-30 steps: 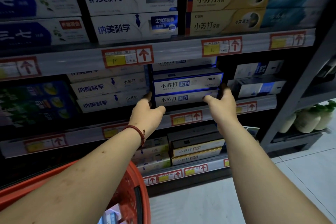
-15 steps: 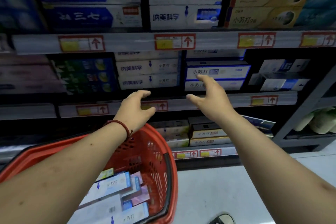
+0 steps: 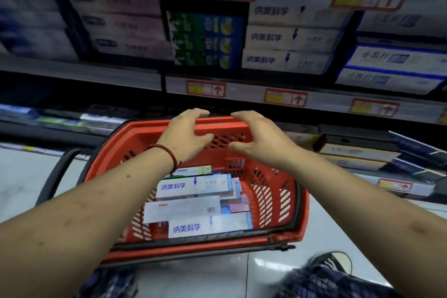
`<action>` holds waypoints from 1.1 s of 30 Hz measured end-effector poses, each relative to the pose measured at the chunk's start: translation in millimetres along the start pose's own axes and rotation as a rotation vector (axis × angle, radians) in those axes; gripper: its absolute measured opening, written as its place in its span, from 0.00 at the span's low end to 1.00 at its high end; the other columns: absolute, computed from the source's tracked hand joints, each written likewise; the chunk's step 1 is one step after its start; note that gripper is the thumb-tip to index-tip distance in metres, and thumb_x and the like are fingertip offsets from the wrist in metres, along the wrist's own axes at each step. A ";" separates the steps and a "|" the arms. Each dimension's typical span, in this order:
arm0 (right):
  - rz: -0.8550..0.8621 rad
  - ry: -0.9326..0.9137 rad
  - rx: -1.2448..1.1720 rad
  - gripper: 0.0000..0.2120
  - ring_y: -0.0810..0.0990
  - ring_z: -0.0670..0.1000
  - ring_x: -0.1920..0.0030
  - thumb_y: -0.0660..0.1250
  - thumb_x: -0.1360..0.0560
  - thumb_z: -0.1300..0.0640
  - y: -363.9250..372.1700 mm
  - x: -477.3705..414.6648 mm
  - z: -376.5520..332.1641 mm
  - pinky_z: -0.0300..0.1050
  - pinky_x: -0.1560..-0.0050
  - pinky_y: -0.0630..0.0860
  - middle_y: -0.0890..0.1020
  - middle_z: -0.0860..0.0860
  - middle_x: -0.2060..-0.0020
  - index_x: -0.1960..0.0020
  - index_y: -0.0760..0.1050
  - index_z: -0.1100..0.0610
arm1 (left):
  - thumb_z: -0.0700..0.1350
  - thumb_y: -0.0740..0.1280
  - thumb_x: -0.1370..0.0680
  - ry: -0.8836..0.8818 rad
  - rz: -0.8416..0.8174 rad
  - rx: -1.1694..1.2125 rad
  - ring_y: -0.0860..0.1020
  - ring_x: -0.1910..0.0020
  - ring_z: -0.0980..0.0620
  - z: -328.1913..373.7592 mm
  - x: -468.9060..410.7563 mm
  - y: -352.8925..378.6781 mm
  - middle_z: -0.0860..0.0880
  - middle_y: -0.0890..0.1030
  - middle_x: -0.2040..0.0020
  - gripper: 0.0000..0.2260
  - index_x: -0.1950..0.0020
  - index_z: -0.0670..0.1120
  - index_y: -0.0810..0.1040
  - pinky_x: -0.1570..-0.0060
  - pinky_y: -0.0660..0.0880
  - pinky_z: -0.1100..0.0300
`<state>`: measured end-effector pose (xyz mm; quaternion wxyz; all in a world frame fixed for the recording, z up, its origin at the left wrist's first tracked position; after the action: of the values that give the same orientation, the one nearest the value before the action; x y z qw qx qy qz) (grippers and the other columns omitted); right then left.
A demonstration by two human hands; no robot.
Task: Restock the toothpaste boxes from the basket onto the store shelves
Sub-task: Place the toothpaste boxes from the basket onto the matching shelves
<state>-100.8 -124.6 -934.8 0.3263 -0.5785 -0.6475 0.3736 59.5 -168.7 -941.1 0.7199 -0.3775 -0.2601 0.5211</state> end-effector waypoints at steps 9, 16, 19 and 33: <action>-0.246 0.058 0.007 0.37 0.71 0.53 0.28 0.76 0.27 0.48 103.8 -25.8 0.3 0.43 0.29 0.66 0.72 0.54 0.27 0.23 0.66 0.55 | 0.49 0.74 0.25 -0.249 -0.245 -0.006 0.75 0.31 0.48 -120.9 29.6 50.8 0.48 0.76 0.29 0.26 0.28 0.49 0.73 0.31 0.71 0.54; -0.496 0.181 0.176 0.38 0.72 0.58 0.29 0.75 0.26 0.48 175.5 -40.9 41.9 0.50 0.31 0.71 0.70 0.58 0.27 0.22 0.63 0.56 | 0.52 0.74 0.24 -0.478 -0.421 0.007 0.79 0.40 0.45 -192.1 49.6 95.4 0.46 0.76 0.31 0.31 0.24 0.44 0.69 0.44 0.75 0.58; -0.606 0.228 0.272 0.37 0.74 0.60 0.32 0.75 0.26 0.47 197.8 -38.8 64.0 0.51 0.35 0.73 0.72 0.59 0.30 0.24 0.64 0.57 | 0.51 0.73 0.24 -0.565 -0.478 0.004 0.79 0.50 0.48 -214.3 53.5 105.3 0.48 0.81 0.44 0.23 0.31 0.43 0.75 0.53 0.71 0.60; -0.601 0.456 0.196 0.26 0.78 0.57 0.38 0.71 0.24 0.53 219.8 -31.2 81.1 0.46 0.44 0.77 0.77 0.57 0.36 0.32 0.68 0.62 | 0.47 0.74 0.25 -0.759 -0.431 0.236 0.81 0.50 0.48 -247.2 53.0 126.2 0.47 0.84 0.45 0.15 0.39 0.45 0.80 0.48 0.78 0.55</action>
<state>-55.4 -152.8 -1165.1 0.6104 -0.3973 -0.6603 0.1834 196.5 -164.2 -1188.1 0.7039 -0.0124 -0.5171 0.4867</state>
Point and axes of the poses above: each hand's wrist, its own x-axis away from the middle knuckle, its own y-axis out of the palm, z = x × y, the point moved 9 cm from there along -x, towards the middle knuckle
